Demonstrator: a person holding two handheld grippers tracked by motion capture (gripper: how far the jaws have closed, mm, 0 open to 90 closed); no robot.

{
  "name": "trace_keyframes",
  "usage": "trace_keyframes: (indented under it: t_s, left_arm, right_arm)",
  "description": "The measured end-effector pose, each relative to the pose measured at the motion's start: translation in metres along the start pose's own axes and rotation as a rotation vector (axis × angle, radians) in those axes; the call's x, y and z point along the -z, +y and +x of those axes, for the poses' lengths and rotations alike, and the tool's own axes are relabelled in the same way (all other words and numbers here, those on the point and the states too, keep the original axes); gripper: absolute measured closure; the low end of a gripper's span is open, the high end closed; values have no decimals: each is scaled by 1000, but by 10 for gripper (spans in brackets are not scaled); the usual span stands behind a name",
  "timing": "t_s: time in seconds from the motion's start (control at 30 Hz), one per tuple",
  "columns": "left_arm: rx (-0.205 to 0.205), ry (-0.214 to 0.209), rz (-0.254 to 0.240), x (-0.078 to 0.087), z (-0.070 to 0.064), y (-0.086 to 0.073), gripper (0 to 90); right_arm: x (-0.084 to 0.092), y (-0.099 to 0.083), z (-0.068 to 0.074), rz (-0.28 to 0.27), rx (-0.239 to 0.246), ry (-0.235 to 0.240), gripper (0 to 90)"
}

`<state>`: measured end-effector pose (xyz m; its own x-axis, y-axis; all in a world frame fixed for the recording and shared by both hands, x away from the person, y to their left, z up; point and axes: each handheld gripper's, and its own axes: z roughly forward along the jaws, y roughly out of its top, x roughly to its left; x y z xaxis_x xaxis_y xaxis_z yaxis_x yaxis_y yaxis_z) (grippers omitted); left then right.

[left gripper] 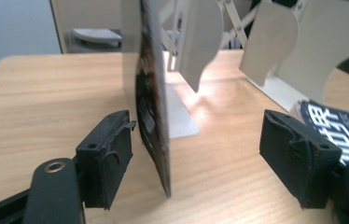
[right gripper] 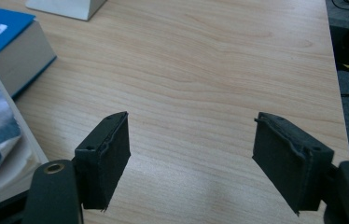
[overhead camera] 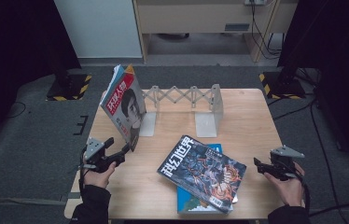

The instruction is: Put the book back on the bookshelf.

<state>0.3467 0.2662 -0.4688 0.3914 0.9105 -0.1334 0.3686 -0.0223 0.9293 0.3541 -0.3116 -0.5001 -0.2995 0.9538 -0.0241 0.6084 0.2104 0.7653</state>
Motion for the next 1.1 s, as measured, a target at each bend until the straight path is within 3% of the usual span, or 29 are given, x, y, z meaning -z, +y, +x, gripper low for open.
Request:
trace_keyframes:
  t_s: [0.2, 0.43, 0.77, 1.03, 1.1]
  left_arm:
    - [1, -40, 22, 0, -10, -7, 243]
    - [14, -89, 50, -2, -22, -13, 229]
    - [10, -165, 86, -10, -39, -19, 230]
    - [-9, -203, 120, -17, -52, -23, 235]
    - [4, -221, 124, -19, -55, -24, 238]
  right_arm:
    - [6, 3, 4, -17, 2, -6, 300]
    - [12, 8, 15, -61, 3, 32, 314]
    - [14, 12, 39, -90, 15, 131, 350]
    - [12, 12, 53, -104, 34, 180, 332]
    - [12, 13, 56, -111, 32, 191, 335]
